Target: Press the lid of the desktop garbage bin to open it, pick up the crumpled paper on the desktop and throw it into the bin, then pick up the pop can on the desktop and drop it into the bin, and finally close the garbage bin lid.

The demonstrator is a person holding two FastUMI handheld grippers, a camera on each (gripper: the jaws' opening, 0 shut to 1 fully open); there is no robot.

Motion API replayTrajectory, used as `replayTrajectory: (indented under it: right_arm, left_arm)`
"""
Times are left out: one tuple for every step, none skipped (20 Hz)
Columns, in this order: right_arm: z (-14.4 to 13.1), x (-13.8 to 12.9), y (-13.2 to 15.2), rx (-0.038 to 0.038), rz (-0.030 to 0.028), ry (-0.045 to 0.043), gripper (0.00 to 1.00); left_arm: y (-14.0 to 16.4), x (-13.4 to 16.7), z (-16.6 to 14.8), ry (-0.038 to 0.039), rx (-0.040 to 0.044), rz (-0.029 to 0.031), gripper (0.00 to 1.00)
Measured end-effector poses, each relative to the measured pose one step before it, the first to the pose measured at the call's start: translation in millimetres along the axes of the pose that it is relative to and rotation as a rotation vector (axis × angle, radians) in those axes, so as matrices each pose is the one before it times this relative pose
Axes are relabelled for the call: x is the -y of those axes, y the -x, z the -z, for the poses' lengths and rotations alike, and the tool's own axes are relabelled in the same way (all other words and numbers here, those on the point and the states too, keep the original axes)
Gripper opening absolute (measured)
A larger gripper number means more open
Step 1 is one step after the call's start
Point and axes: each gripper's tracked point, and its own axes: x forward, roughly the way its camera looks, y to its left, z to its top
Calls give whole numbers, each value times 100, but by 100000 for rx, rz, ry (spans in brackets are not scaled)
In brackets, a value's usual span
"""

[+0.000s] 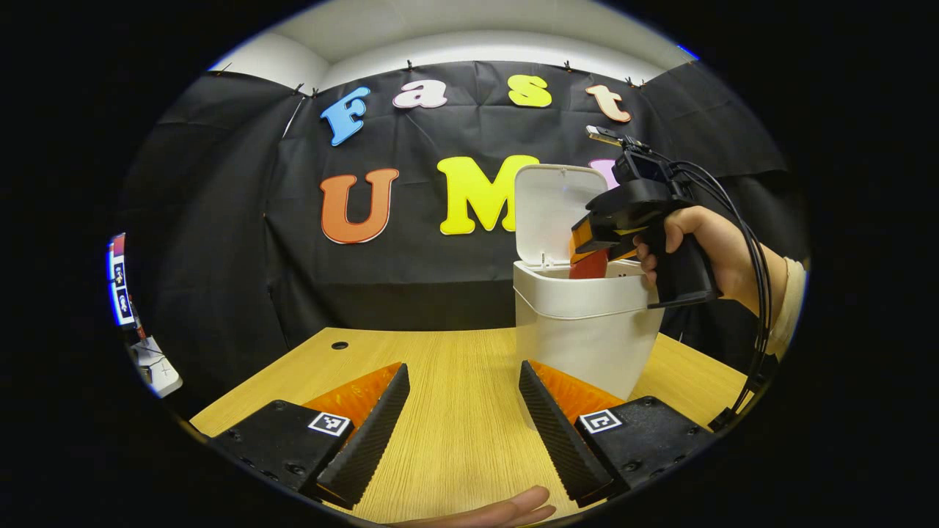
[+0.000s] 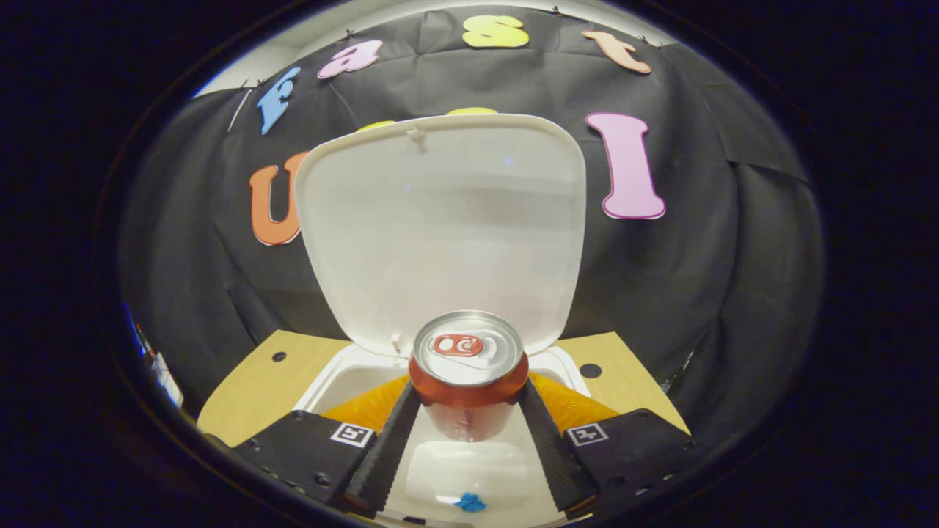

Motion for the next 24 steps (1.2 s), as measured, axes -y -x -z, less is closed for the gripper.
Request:
replayTrajectory:
  right_arm:
    - [68, -173, -59, -502, -171, 912, 80]
    - [83, -154, -23, -892, -383, 767, 80]
    - [186, -286, 52, -562, -793, 325, 81]
    - [57, -393, 188, -717, -1214, 40, 82]
    - [124, -306, 228, -454, -805, -113, 88]
    - [73, -198, 185, -319, 153, 361, 93]
    - [79, -201, 422, -168, -379, 667, 96]
    - [-129, -223, 398, -233, 10, 810, 96]
    - [-211, -180, 548, 538, 168, 397, 97]
    - [-519, -154, 627, 979, 5, 10, 97]
    - [-479, -217, 739, 835, -126, -257, 97]
    - [-691, -236, 658, 889, -502, -364, 97]
    - [-681, -376, 716, 1025, -868, 36, 96]
    - [-920, -202, 840, 1514, -365, 281, 97]
    - [-1147, -56, 642, 2125, 52, 619, 95]
    - [-1051, 5, 591, 1440, 103, 253, 97]
    - [-1172, 113, 537, 1984, 456, -745, 95]
    - [-1268, -21, 458, 2307, 199, -715, 95]
    - [-1308, -8, 304, 2205, 515, 53, 97]
    - [-1376, 96, 249, 2360, 612, 279, 95]
    - [-1628, -22, 112, 3216, -253, 18, 95]
    - [-1604, 77, 20, 3591, 184, -485, 97]
    - [-1406, 132, -81, 4014, 201, -1086, 95]
    - [-1096, -10, -284, 3313, -23, -1543, 97]
  left_arm:
    - [-28, -61, -79, 59, -348, 93, 97]
    - [-7, -39, 141, 81, -318, -61, 98]
    - [-65, -39, -96, 9, -188, -112, 98]
    - [100, 47, 196, -55, -116, -72, 98]
    - [11, -65, 13, 2, 95, -270, 98]
    - [11, -96, -62, -96, -80, -238, 97]
    - [14, -76, -47, -35, -91, -39, 97]
    - [69, -122, 49, 104, -20, 39, 97]
    - [3, -7, -98, 237, 180, 97, 97]
    - [93, -74, -201, 180, 501, 73, 97]
    - [8, -175, -146, 208, 442, -254, 97]
    - [79, -155, -58, 94, 238, -280, 97]
    - [48, -118, -72, 151, 303, -241, 97]
    - [103, -260, 118, 189, 228, -269, 97]
    - [25, -219, -222, 422, 157, -430, 97]
    - [26, -252, -148, 647, 39, -148, 97]
    - [51, -219, -95, 816, 44, 96, 97]
    - [156, -196, 45, 773, 119, 31, 97]
    - [75, -256, -104, 790, 176, -268, 98]
    - [-63, -74, -54, 668, -215, -168, 98]
    - [127, -9, 53, 222, 64, 100, 98]
    - [-50, 62, -202, -369, 726, -164, 98]
    - [-121, -243, 39, -747, 685, -807, 98]
    - [-87, -201, -74, -204, 515, -828, 97]
